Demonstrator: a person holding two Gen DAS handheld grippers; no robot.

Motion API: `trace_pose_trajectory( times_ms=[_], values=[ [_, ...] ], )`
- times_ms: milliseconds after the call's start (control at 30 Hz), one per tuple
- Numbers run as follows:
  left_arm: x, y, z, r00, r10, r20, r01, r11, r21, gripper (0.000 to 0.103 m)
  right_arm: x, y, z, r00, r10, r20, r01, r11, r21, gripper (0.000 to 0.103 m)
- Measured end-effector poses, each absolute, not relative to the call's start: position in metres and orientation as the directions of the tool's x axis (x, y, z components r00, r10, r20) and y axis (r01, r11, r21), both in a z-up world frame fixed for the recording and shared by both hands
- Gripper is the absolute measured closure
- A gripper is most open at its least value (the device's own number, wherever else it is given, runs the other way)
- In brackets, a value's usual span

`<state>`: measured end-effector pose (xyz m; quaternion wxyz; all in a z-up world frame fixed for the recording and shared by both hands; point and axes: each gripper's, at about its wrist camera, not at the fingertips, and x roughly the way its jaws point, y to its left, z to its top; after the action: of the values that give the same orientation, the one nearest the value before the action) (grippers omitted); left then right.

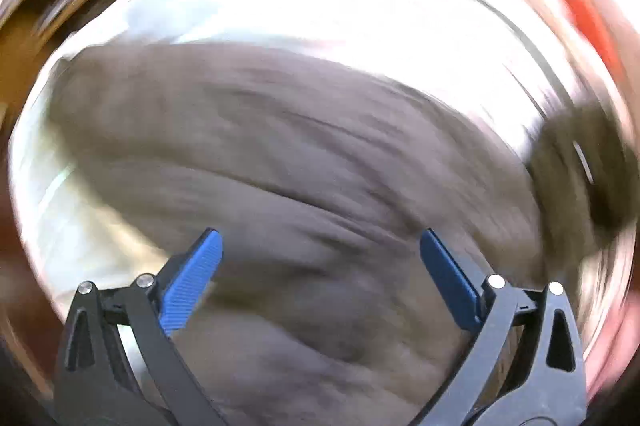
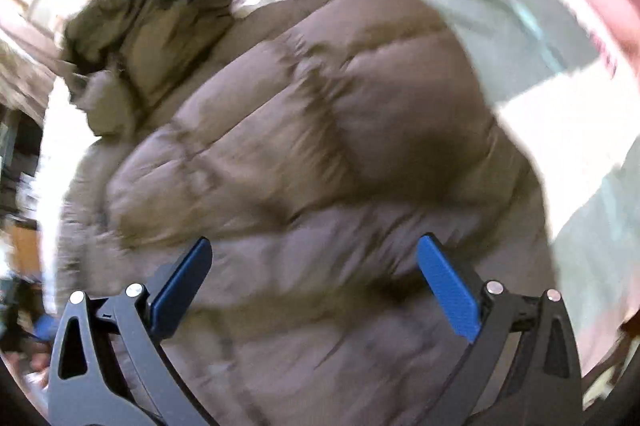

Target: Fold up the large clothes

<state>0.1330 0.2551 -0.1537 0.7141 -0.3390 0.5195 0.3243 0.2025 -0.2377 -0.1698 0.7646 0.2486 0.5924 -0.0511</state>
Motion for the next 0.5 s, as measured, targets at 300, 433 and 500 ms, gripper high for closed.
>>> trace_pose_trajectory(
  times_ms=[300,433,500],
  values=[
    [0.055,0.411,-0.239,0.158,-0.032,-0.987,-0.968,0.191,-0.161,0.038,0.151,-0.181,-0.182,0.225,0.303,-0.926,0.294,0.885,0.361,0.001],
    [0.060,0.408,-0.217,0.313,0.014,-0.950,-0.932,0.195,-0.305,0.095,0.145,-0.169,-0.190,0.204,0.295,-0.933,0.276,0.898,0.344,0.001],
    [0.075,0.387,-0.178,0.389,0.111,-0.915,-0.889,0.305,-0.341,0.096,0.147,-0.170,-0.189,0.215,0.291,-0.932,0.275,0.898,0.343,0.001]
  ],
)
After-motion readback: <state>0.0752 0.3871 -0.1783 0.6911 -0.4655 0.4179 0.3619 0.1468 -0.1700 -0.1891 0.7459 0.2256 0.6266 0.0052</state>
